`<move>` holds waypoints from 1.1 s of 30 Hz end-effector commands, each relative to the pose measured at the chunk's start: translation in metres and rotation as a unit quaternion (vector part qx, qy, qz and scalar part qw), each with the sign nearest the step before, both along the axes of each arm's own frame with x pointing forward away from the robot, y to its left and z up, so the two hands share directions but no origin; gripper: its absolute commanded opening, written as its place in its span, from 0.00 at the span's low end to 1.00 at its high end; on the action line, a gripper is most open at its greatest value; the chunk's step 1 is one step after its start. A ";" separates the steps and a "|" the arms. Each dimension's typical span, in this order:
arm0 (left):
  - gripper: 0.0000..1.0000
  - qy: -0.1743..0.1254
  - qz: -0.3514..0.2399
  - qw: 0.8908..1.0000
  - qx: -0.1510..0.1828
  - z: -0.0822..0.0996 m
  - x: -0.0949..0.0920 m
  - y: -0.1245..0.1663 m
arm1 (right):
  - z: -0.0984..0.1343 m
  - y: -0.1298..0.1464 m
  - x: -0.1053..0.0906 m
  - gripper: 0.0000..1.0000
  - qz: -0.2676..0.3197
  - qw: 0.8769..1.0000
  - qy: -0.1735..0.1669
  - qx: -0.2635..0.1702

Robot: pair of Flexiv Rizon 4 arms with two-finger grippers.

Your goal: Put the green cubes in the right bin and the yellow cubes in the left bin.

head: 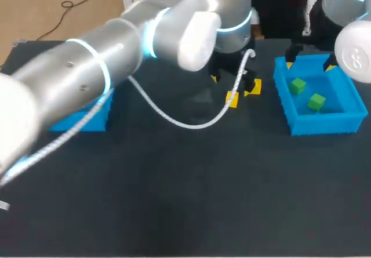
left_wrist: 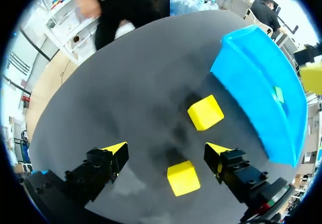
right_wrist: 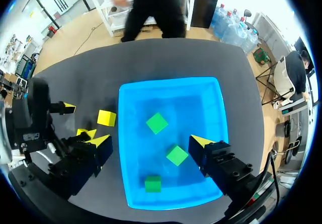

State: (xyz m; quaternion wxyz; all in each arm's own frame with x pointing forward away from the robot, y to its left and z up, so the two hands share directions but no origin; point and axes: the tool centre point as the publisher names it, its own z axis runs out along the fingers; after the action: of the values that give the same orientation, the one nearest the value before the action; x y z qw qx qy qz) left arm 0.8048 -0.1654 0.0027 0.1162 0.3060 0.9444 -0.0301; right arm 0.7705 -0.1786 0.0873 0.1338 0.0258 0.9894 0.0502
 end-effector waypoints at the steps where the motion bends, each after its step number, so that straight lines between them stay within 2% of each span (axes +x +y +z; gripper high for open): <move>1: 1.00 0.074 0.005 0.996 0.047 0.001 0.006 -0.005 | 0.000 0.000 -0.003 1.00 -0.001 1.000 -0.003 -0.001; 12: 1.00 0.085 0.012 0.995 0.052 0.002 -0.009 0.011 | 0.000 0.000 -0.003 1.00 -0.001 1.000 -0.003 -0.001; 23: 1.00 0.092 0.014 0.994 0.050 0.001 -0.026 0.010 | 0.000 0.000 -0.003 1.00 -0.001 1.000 -0.003 -0.001; 26: 1.00 0.107 0.022 0.993 0.044 -0.001 -0.031 0.009 | 0.000 0.000 -0.003 1.00 -0.001 1.000 -0.003 -0.001; 33: 1.00 0.113 0.027 0.992 0.041 -0.004 -0.037 0.011 | 0.000 0.000 -0.003 1.00 -0.001 1.000 -0.003 -0.001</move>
State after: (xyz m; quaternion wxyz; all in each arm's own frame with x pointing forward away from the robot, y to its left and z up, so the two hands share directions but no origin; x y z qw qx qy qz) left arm 0.7673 -0.1553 0.0002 -0.0023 0.2816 0.9593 -0.0215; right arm 0.7705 -0.1786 0.0873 0.1338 0.0258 0.9894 0.0502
